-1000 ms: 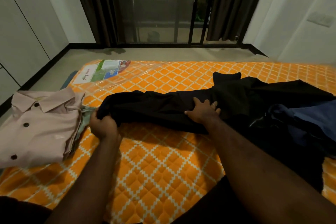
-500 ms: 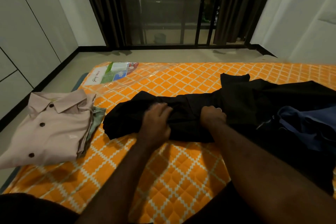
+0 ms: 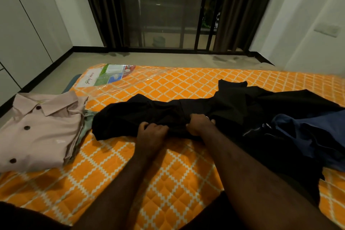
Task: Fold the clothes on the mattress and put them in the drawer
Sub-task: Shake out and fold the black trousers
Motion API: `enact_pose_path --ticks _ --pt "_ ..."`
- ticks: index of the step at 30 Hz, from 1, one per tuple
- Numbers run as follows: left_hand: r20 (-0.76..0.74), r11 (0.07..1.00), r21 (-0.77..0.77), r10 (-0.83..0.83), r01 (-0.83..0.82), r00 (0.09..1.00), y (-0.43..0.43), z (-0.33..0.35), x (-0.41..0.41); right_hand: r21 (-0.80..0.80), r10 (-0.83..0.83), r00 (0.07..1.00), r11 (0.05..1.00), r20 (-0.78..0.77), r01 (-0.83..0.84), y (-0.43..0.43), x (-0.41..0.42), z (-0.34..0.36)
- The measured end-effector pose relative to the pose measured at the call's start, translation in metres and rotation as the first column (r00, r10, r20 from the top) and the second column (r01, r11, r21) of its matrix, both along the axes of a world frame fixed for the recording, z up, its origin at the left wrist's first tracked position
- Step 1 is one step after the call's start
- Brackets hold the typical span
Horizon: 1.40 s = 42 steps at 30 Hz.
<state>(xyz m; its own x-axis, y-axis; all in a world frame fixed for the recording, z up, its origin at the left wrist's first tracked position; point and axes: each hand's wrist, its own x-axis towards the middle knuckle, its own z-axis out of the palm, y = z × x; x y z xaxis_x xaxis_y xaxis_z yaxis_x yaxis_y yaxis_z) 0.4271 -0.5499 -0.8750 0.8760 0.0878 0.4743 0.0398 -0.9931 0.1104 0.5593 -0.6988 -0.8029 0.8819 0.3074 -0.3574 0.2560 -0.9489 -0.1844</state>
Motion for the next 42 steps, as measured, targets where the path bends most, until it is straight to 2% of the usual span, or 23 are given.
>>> enact_pose_path --ticks 4,6,8,10,13,16,18,20,21,23,25,26,28,29,31,34,39,42 --pt "0.056 0.938 -0.115 0.334 -0.326 0.941 0.038 0.033 -0.002 0.086 0.037 0.995 0.995 0.092 -0.045 -0.002 0.010 0.004" --pt "0.050 0.843 -0.246 0.505 -0.479 0.862 0.058 0.047 -0.008 0.139 0.041 0.983 0.988 0.179 -0.066 -0.005 0.015 0.009" --pt "0.010 0.711 -0.437 0.617 -0.552 0.787 0.077 0.054 -0.014 0.182 0.015 0.961 0.981 0.278 -0.068 -0.011 0.018 0.015" --pt "-0.013 0.565 -0.620 0.686 -0.544 0.727 0.091 0.060 -0.019 0.225 -0.040 0.952 0.974 0.303 -0.031 -0.016 0.021 0.018" --pt "-0.056 0.362 -0.801 0.747 -0.476 0.662 0.099 0.067 -0.023 0.253 -0.091 0.971 0.967 0.223 0.032 -0.019 0.025 0.014" --pt "-0.027 0.298 -0.873 0.762 -0.387 0.647 0.079 0.070 -0.022 0.319 -0.138 0.979 0.944 0.148 0.085 -0.020 0.027 0.009" --pt "0.077 0.369 -0.873 0.749 -0.318 0.658 0.053 0.071 -0.021 0.374 -0.228 0.961 0.914 0.155 0.157 -0.018 0.026 0.010" --pt "0.197 0.532 -0.804 0.660 -0.265 0.725 0.025 0.068 -0.019 0.424 -0.353 0.922 0.868 0.160 0.259 -0.015 0.021 0.016" --pt "0.209 0.604 -0.755 0.592 -0.257 0.778 0.012 0.065 -0.017 0.414 -0.400 0.900 0.859 0.175 0.301 -0.015 0.018 0.019" --pt "0.134 0.699 -0.668 0.451 -0.255 0.883 -0.012 0.059 -0.012 0.339 -0.432 0.871 0.876 0.234 0.343 -0.015 0.011 0.024" --pt "-0.022 0.724 -0.632 0.340 -0.276 0.940 -0.031 0.052 -0.008 0.275 -0.391 0.880 0.907 0.269 0.319 -0.016 0.008 0.026" --pt "-0.112 0.701 -0.651 0.291 -0.292 0.950 -0.038 0.048 -0.007 0.283 -0.337 0.912 0.921 0.233 0.268 -0.018 0.007 0.027" --pt "-0.245 0.625 -0.721 0.175 -0.300 0.953 -0.043 0.040 -0.006 0.343 -0.149 0.988 0.931 0.042 0.126 -0.019 0.003 0.028" --pt "-0.264 0.596 -0.751 0.125 -0.285 0.956 -0.042 0.036 -0.005 0.342 -0.049 0.997 0.937 -0.057 0.066 -0.017 -0.002 0.029" --pt "-0.221 0.554 -0.805 0.051 -0.212 0.974 -0.036 0.030 -0.005 0.258 0.074 0.992 0.965 -0.098 -0.047 -0.013 -0.009 0.029" --pt "-0.121 0.440 -0.890 0.015 -0.115 0.993 -0.029 0.028 -0.007 0.220 0.082 0.995 0.973 -0.047 -0.070 -0.009 -0.013 0.029" --pt "-0.008 0.225 -0.974 0.076 -0.025 0.997 -0.029 0.020 -0.011 0.254 0.060 0.988 0.967 -0.142 -0.023 -0.015 -0.020 0.030" --pt "0.031 0.100 -0.995 0.073 0.023 0.997 -0.032 0.018 -0.013 0.294 0.079 0.995 0.954 -0.060 -0.058 -0.017 -0.024 0.024"
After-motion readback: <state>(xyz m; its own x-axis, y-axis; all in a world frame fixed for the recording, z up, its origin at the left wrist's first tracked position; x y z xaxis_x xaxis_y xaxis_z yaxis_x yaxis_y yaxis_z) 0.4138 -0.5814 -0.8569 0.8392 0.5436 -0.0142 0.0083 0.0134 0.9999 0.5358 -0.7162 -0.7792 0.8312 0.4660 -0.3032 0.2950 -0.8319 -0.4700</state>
